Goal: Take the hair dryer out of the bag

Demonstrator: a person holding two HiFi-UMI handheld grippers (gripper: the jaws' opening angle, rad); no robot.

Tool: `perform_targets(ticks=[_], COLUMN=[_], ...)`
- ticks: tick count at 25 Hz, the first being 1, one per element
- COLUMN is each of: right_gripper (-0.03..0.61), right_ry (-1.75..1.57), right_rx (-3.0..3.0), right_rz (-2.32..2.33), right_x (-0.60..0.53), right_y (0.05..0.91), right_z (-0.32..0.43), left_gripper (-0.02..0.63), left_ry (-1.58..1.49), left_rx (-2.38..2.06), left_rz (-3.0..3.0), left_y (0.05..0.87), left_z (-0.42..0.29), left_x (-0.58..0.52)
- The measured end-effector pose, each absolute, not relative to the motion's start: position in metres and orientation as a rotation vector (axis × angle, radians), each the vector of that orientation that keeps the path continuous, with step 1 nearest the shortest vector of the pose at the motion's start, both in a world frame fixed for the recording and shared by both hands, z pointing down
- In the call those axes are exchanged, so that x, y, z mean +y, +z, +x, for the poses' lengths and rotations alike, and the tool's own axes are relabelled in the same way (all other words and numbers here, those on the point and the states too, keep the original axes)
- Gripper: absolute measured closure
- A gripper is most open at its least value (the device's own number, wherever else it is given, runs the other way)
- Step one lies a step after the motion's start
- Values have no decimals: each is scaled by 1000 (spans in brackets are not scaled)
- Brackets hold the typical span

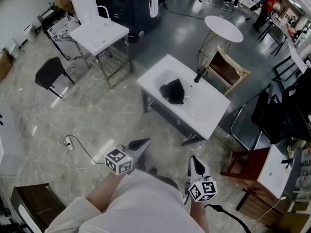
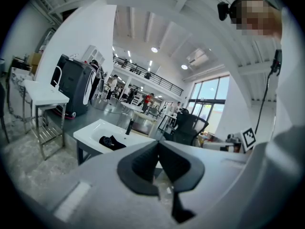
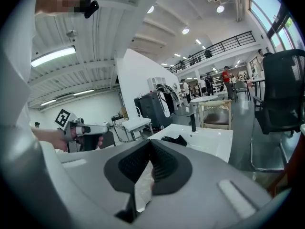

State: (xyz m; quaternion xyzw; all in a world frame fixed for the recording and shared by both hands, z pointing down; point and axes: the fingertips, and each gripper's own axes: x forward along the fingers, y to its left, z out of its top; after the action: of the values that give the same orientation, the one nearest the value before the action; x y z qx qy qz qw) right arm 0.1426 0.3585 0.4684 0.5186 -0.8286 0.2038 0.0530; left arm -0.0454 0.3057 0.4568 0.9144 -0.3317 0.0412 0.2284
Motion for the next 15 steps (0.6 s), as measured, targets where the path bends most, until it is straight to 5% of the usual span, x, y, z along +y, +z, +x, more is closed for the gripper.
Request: perform_targets(ticks=[15], right_gripper=[574], right_ry=[642], right_rx=[-2473], right_rz=[1676], right_x=[250], right_y=[467], right_z=[108], left_gripper=[615], left_ry=[94], left_rx=[-786], left_rz=[2505], left_y=[465], left_z=[-73], left_x=[193])
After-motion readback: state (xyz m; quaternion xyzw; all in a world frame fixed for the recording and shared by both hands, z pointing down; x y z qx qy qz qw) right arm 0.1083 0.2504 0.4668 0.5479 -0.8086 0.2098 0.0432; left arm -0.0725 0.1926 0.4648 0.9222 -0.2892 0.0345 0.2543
